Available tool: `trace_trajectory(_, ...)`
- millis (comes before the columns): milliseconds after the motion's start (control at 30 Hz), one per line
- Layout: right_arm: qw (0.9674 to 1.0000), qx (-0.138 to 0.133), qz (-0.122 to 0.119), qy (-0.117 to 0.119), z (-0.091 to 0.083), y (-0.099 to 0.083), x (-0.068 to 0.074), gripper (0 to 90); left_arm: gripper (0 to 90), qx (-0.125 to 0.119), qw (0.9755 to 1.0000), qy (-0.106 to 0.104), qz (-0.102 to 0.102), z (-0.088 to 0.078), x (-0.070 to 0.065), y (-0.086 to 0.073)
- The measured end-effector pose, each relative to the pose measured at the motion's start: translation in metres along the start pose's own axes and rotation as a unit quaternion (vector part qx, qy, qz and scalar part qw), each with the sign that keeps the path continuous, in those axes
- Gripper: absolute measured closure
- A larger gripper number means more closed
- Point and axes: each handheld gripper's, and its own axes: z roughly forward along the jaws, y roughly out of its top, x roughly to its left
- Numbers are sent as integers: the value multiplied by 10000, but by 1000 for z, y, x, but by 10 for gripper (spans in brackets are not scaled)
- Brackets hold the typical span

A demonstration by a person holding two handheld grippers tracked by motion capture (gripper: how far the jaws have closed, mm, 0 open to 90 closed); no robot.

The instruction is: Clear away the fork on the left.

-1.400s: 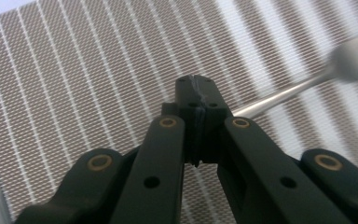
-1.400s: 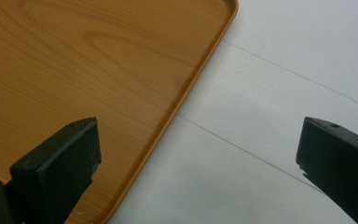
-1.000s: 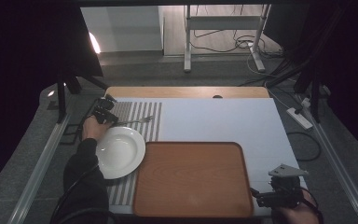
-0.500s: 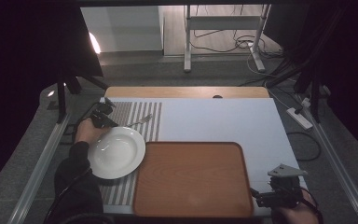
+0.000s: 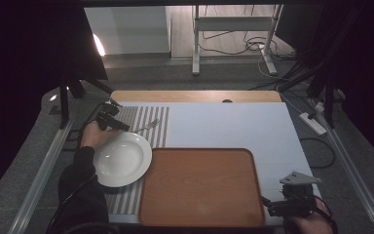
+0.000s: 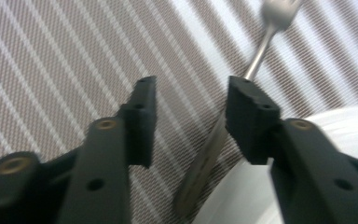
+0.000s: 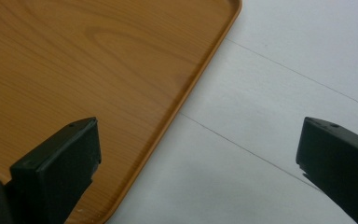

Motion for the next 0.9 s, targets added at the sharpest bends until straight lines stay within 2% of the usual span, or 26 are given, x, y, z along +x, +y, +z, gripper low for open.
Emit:
trace_trajectory(33,10000,-7,2,2,0,0,0,4,360,-80,9999,23,79,1,-4,4)
trace_trajectory(133,10000,-9,4,3,0,0,0,4,217,-183,9998,28,65,4,-10,9)
trace_trajectory(200,10000,-11,3,1,0,0,0,4,183,-185,9998,-23,56,5,-12,11)
trace_trajectory(233,10000,-16,3,1,0,0,0,4,106,-204,9998,-59,68,7,-14,14)
trace_trajectory(267,10000,-16,3,1,0,0,0,4,69,-211,9997,-87,78,9,-16,16)
trace_trajectory(367,10000,-18,3,3,0,0,0,4,10,-223,9996,-108,97,12,-19,19)
trace_trajectory(467,10000,-18,6,4,0,0,0,4,0,-120,9996,14,241,18,-26,24)
trace_trajectory(633,10000,-17,7,7,0,0,0,4,0,54,9993,83,360,27,-32,29)
trace_trajectory(800,10000,-17,8,11,0,0,0,4,0,228,9989,149,383,37,-36,33)
trace_trajectory(900,10000,-13,8,13,0,0,0,4,1,378,9980,331,379,43,-37,34)
